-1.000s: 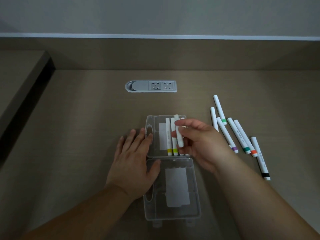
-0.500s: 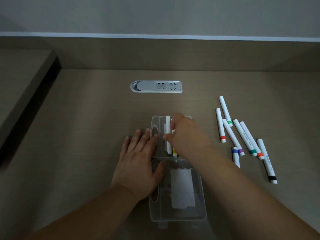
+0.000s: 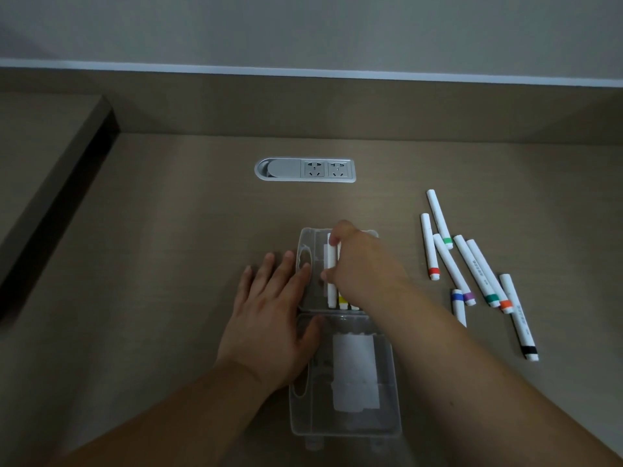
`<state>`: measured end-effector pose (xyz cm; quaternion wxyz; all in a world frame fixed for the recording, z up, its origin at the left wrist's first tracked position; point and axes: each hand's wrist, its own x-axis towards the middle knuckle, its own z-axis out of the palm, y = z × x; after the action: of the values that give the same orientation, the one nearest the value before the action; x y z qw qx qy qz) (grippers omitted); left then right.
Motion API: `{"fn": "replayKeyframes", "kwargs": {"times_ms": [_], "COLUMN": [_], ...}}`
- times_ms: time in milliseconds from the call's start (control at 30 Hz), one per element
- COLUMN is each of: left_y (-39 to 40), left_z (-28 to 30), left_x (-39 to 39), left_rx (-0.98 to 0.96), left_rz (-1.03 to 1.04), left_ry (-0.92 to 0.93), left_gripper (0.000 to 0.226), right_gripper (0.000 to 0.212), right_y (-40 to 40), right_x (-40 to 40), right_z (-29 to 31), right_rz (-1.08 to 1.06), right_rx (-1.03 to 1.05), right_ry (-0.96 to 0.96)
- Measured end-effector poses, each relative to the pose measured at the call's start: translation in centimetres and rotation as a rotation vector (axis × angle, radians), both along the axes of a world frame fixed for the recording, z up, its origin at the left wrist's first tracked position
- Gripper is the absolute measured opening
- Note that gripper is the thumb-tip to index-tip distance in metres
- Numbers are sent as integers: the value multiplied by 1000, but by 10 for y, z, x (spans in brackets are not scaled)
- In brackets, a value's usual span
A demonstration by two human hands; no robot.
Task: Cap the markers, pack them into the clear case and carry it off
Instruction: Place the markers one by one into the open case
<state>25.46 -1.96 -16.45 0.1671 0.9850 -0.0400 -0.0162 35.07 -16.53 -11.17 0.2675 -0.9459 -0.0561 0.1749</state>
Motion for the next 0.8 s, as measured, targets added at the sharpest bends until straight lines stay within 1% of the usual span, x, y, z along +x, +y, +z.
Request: {"fn": "replayKeyframes", "kwargs": {"times_ms": [67,100,200,267,300,333,400,500,567,733,800], "left_y": [-1,-1,1,3,4,5,4,3,2,2,3], "left_z": [0,0,1,1,1,1,1,-1,-2,-1,-2], "left_x": [0,0,0,-1,-2,-3,-2,0,0,-1,0], "left_rx": [2,0,-32,-75,-90,-90,-79,-70,-88,-117,-132], "left_rz": [0,-1,-4,-17,-25,-29,-24,-1,14,28,34], "left_ry": [0,0,-2,-2,2,10,17,4,-2,-10,-25], "left_gripper": [73,73,72,71,71,70,69,66,64,58,56], "right_gripper": [50,49,30,15,11,11,12,13,12,3,8], "right_y": [0,0,-15,-41,-58,-73,-96,-106,-106,-103,-99], "right_x": [-3,-5,-9,-7,-4,-2,3,9,11,12,8], "right_z": [-2,-4,-7,-5,-4,-3,-3,-12,-17,-25,-23], "right_rz": [2,-8,-162,-277,-321,-360,-409,-365,-344,-323,-301], "right_rx": [26,44,127,69,23,-14,-74,-178,-210,-196,-157], "right_ry": [-14,-20,-83,-207,-278,-325,-338,-318,-330,-288,-244]}}
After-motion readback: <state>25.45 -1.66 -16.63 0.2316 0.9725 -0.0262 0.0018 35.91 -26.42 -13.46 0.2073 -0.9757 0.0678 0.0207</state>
